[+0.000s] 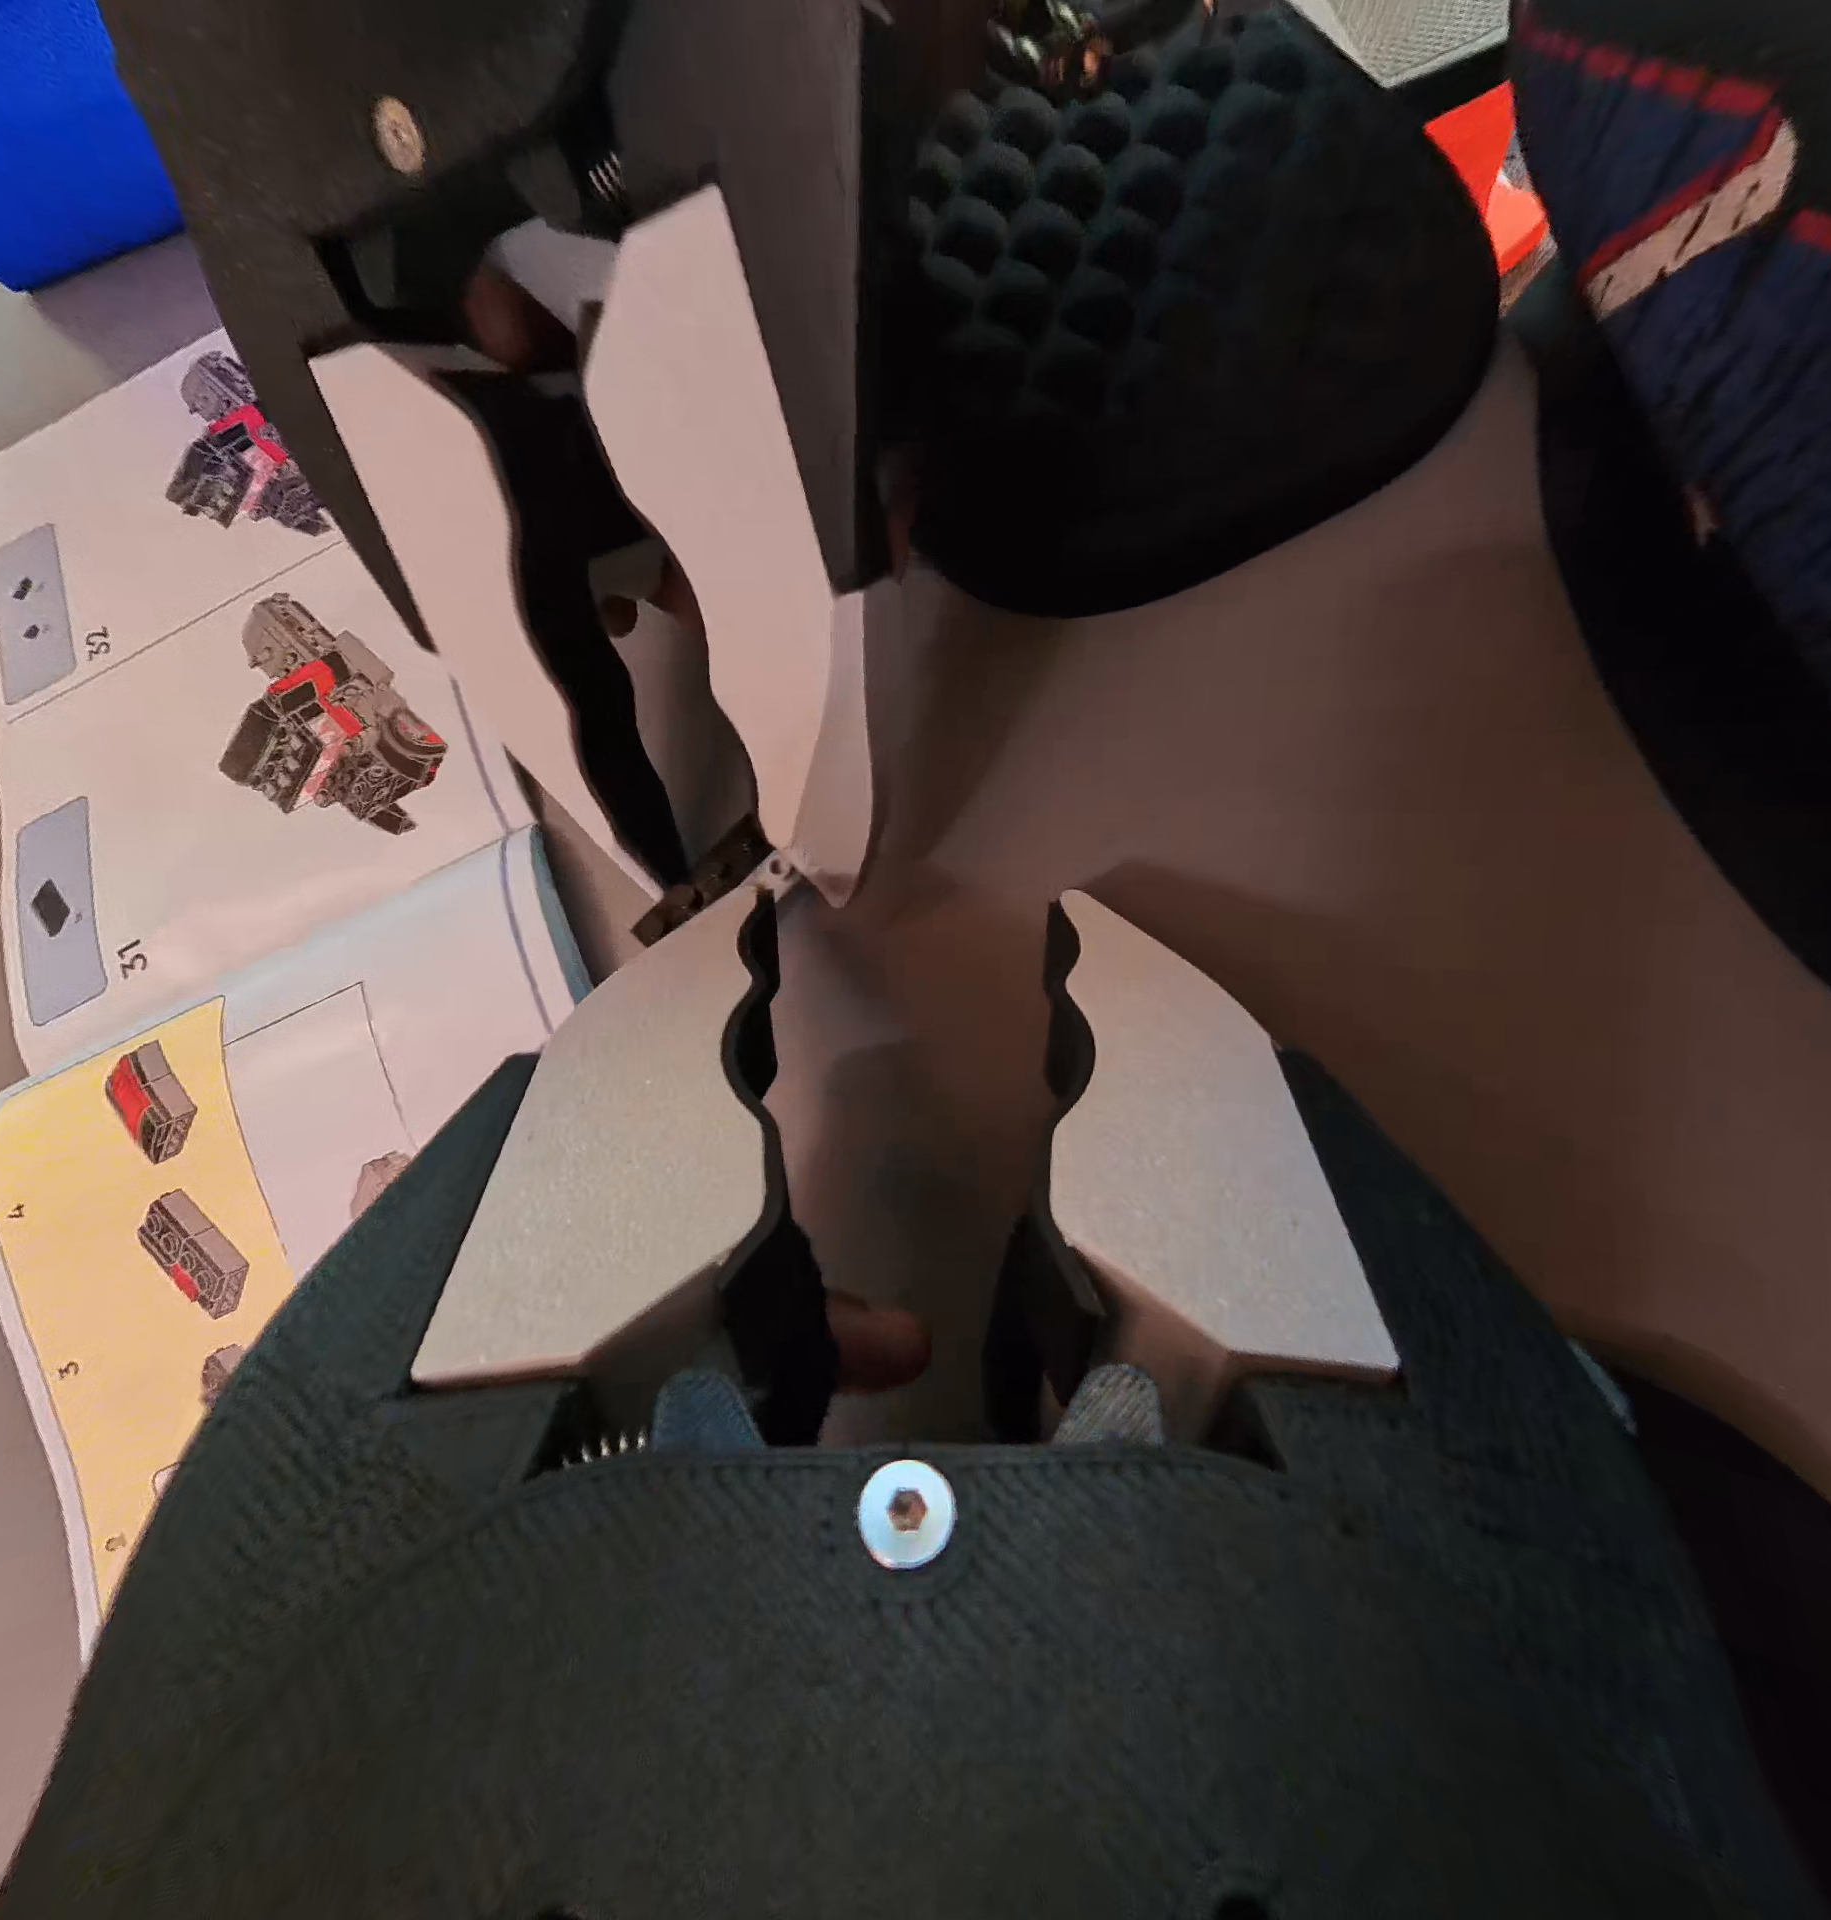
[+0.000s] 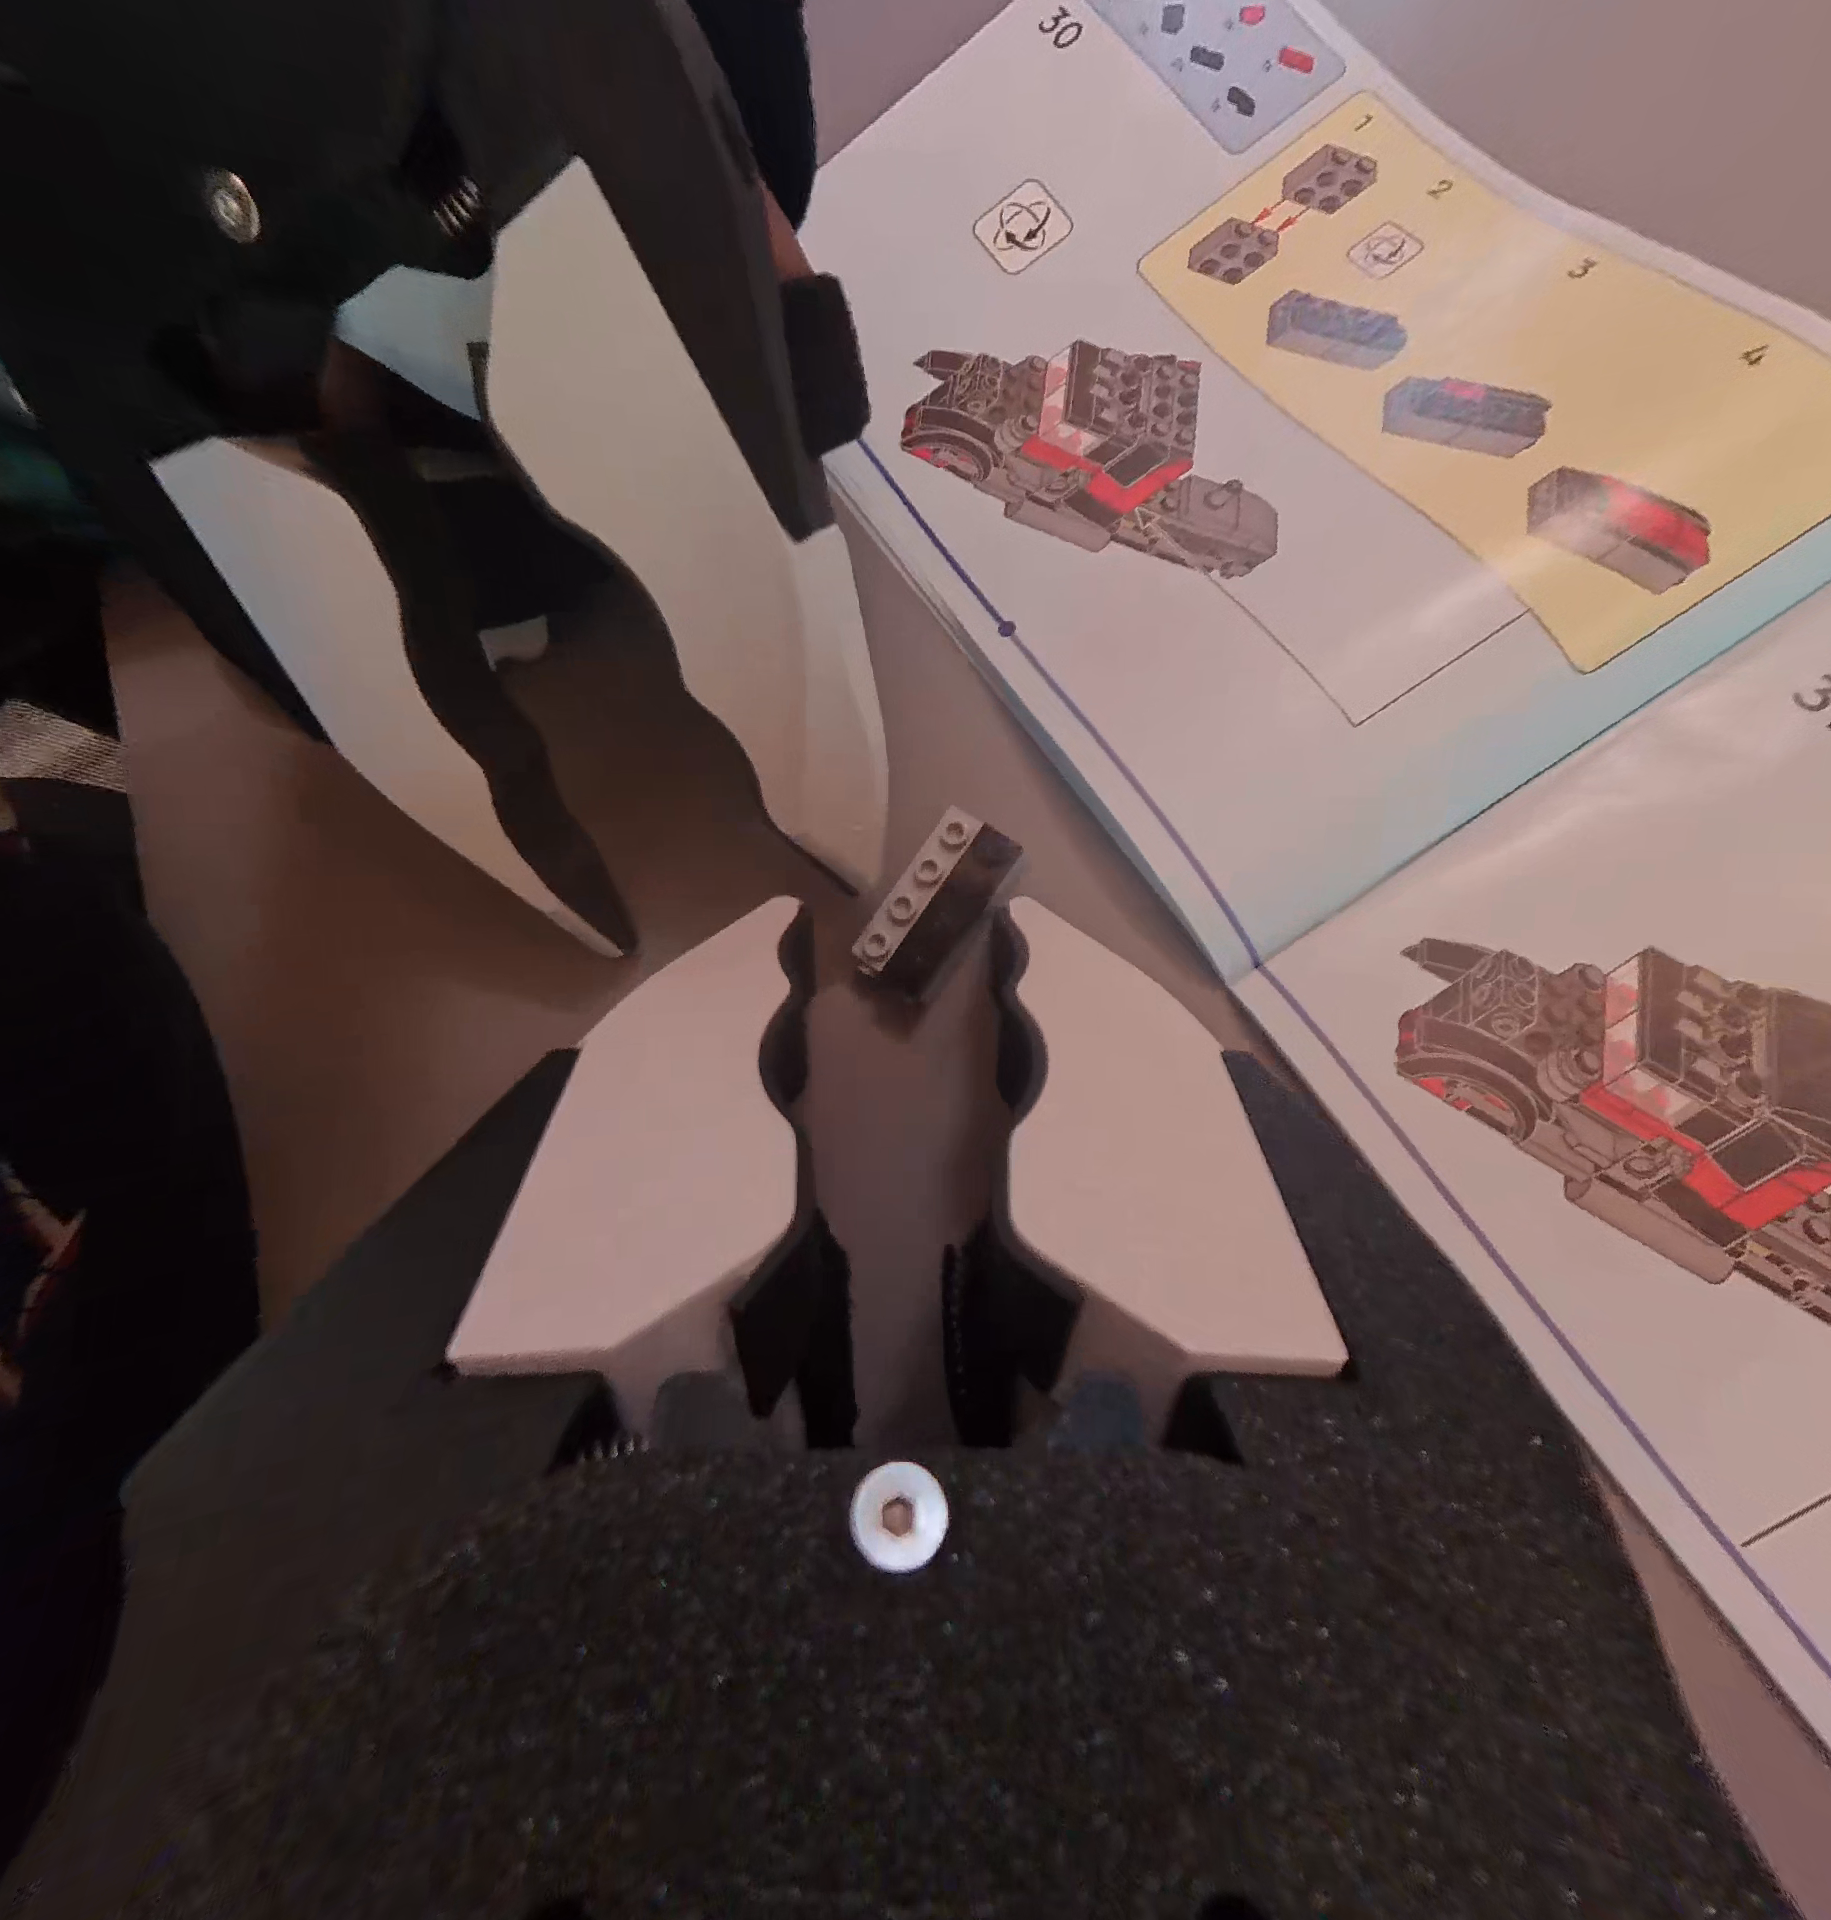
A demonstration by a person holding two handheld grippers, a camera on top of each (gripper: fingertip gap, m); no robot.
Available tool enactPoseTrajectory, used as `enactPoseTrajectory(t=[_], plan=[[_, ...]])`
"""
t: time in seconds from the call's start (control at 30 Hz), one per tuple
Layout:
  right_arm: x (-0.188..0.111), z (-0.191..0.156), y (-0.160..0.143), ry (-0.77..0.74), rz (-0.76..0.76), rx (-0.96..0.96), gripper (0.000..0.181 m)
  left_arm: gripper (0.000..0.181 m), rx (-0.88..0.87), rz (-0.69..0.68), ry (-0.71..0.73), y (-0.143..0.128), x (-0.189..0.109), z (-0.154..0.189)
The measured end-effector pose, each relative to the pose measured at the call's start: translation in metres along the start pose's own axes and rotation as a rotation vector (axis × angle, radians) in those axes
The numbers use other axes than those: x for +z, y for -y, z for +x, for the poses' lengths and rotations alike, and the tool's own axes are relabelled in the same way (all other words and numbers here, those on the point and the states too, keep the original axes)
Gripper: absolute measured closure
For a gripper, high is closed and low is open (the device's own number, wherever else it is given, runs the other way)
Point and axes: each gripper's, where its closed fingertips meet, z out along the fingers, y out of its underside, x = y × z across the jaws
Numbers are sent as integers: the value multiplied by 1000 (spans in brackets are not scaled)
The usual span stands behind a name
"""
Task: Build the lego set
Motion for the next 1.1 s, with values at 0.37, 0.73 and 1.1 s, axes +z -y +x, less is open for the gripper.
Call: enactPoseTrajectory(t=[0.37,0.73,1.1], plan=[[4,-6,2,139,4,-453,163,138,-160,67,195,-9,-24,-33],[4,-2,4,200,12,-491,152,153,-138,-22,196,-24,-17,-31],[8,-5,4,203,35,-523,164,155,-103,-19,186,-22,-16,-28]])
